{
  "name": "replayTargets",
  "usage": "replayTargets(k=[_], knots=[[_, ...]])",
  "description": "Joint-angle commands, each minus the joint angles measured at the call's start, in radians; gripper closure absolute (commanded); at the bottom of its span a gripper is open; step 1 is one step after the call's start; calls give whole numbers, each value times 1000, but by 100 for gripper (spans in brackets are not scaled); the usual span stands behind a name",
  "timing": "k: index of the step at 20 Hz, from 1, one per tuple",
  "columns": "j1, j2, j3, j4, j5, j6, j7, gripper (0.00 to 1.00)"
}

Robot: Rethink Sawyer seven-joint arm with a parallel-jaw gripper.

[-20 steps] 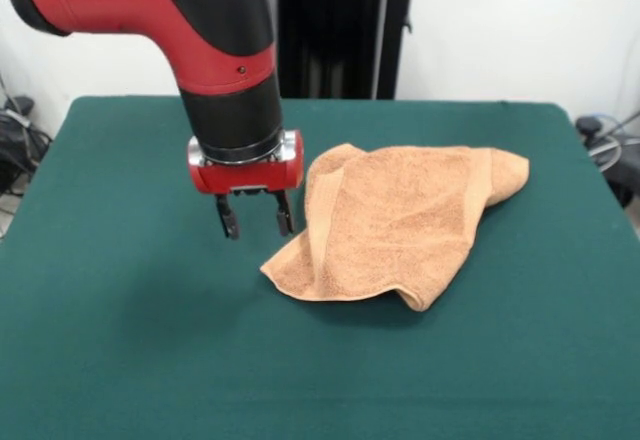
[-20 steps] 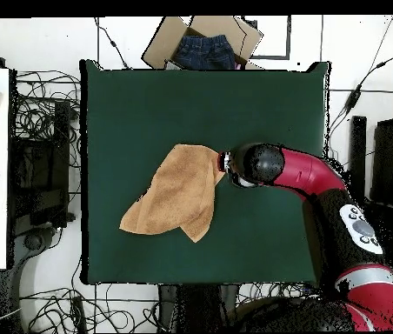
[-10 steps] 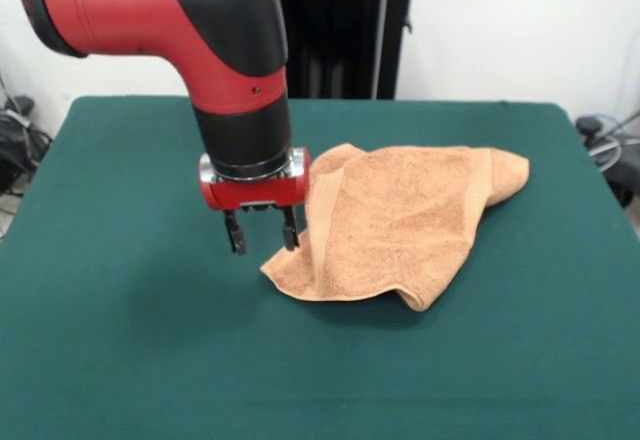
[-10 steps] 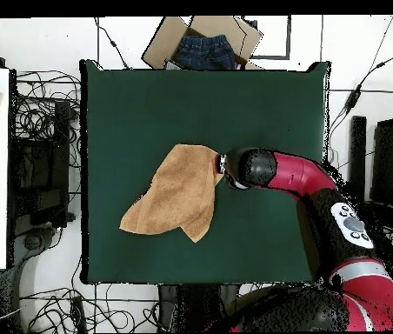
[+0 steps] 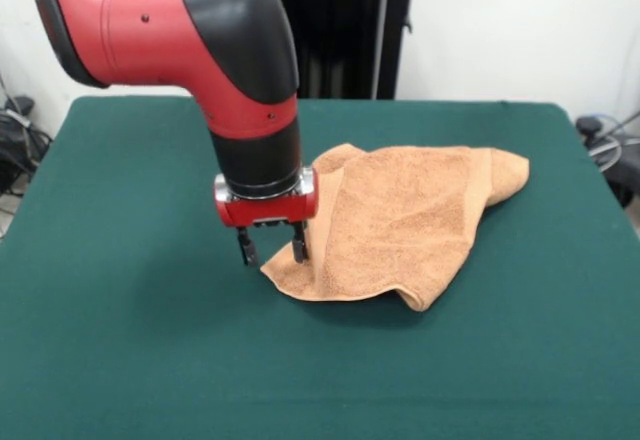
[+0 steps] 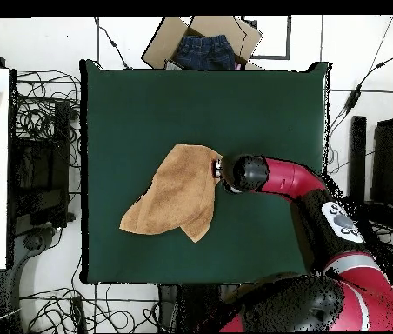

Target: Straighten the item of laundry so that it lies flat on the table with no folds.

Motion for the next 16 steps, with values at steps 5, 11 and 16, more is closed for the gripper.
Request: replayTargets(k=[5,11,16], knots=[[15,96,84,-4,-67,-86,-38,0],[-6,107,105,6,-80,-117,-60,100],[-14,106,111,17,-84,-143,-52,100]])
